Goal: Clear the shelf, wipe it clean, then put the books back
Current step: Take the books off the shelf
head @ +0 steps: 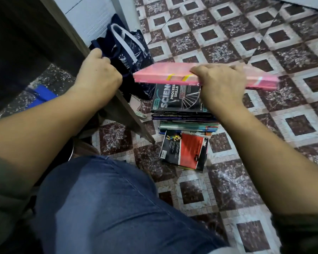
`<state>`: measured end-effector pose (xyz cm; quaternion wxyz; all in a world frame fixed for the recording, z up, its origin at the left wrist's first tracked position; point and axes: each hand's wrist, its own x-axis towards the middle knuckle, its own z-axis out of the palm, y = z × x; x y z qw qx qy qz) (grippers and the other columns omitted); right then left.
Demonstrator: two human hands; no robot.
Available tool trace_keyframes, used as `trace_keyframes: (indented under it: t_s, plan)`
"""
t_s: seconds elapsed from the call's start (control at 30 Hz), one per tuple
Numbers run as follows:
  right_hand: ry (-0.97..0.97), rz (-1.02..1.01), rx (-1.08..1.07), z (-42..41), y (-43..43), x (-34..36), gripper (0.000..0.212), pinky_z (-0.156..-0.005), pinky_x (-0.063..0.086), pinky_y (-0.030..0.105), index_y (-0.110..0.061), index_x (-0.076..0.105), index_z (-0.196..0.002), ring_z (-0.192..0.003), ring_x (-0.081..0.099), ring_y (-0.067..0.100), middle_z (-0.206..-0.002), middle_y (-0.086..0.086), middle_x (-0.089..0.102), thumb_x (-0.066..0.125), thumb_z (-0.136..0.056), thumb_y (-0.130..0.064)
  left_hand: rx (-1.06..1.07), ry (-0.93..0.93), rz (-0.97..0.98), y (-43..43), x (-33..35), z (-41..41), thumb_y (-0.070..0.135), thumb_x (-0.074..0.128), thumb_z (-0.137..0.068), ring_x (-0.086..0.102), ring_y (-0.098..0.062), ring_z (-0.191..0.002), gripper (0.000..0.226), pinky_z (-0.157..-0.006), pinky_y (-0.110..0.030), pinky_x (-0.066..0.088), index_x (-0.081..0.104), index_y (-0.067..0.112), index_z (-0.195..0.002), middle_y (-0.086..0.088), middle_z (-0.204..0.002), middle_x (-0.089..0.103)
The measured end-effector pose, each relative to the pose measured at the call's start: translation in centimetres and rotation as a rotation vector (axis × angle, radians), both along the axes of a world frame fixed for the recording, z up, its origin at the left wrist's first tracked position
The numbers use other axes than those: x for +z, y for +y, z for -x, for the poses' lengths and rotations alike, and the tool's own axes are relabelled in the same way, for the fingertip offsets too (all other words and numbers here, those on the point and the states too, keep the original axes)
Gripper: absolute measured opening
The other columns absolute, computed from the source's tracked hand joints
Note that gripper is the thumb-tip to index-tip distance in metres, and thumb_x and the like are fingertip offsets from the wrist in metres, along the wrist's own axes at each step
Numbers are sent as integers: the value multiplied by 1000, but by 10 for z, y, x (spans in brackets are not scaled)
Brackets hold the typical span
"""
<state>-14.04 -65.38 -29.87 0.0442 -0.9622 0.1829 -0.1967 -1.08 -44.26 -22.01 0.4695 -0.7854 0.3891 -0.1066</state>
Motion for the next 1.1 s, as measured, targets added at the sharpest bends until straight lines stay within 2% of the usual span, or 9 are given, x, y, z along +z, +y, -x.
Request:
trace_keyframes:
  t_s: [0.17, 0.3, 0.4, 0.47, 0.6, 0.8, 0.9, 1.0, 1.1]
  plan:
    - [-25, 11, 38, -49, 0, -83, 34, -82, 43, 42, -19, 64, -118, -98, 66, 28, -115, 5, 69, 51, -87, -12, -18, 1, -22, 1, -6, -8, 5, 57, -78, 47, -12, -68, 26, -75, -29, 29, 45, 21, -61, 12, -59, 40]
    - [300, -32, 131, -54, 1, -141, 44, -95, 39, 46, -20, 48, -135, -121, 52, 29, -136, 5, 55, 49, -93, -9, -8, 11, -27, 7, -11, -14, 2, 55, -79, 46, -12, -68, 27, -71, -29, 24, 46, 20, -62, 11, -58, 38]
    - [364, -85, 149, -46, -2, -163, 54, -104, 35, 46, -24, 40, -143, -131, 43, 28, -147, 3, 45, 52, -93, -8, 12, 35, -3, 7, -16, -20, 1, 57, -80, 41, -12, -64, 30, -69, -30, 21, 46, 21, -60, 10, -55, 35]
    - [387, -82, 175, -44, -8, -164, 57, -107, 33, 45, -28, 37, -146, -134, 40, 27, -151, 0, 41, 57, -93, -19, 26, 63, 34, 7, -18, -22, -2, 57, -79, 41, -13, -63, 32, -68, -30, 20, 47, 20, -58, 8, -54, 35]
    - [512, -51, 225, -39, -22, -165, 83, -111, 24, 47, -29, 22, -152, -141, 27, 27, -158, 1, 25, 47, -85, -70, 36, 89, 36, 5, -16, -16, -2, 50, -83, 33, -16, -63, 30, -71, -32, 22, 43, 16, -61, 4, -58, 36]
    - [575, -118, 203, -38, -16, -163, 83, -117, 16, 47, -27, 15, -154, -146, 16, 28, -161, 3, 16, 52, -88, -62, -74, 92, 17, 9, -20, -15, 5, 49, -86, 42, -13, -69, 30, -74, -29, 27, 40, 20, -62, 9, -59, 33]
    - [630, -159, 145, -41, 4, -142, 72, -115, 25, 47, -21, 28, -148, -141, 27, 30, -154, 9, 29, 58, -90, -52, -317, 88, 120, 26, -17, -10, 3, 38, -83, 48, -18, -75, 25, -87, -33, 37, 55, 19, -74, 6, -68, 45]
    - [606, -201, 169, -37, 46, -105, 55, -100, 40, 42, -17, 46, -135, -124, 47, 31, -134, 10, 50, 57, -91, -47, -533, 174, 355, 61, -23, -13, -1, 40, -92, 59, -31, -103, 29, -109, -42, 28, 67, 9, -93, -10, -95, 64]
    - [526, -247, 357, -32, 99, -57, 42, -84, 46, 38, -18, 54, -125, -110, 56, 31, -119, 8, 59, 54, -93, -44, -475, 222, 541, 111, -31, -1, 5, 48, -93, 58, -33, -112, 20, -94, -44, 39, 66, 9, -99, -13, -105, 65]
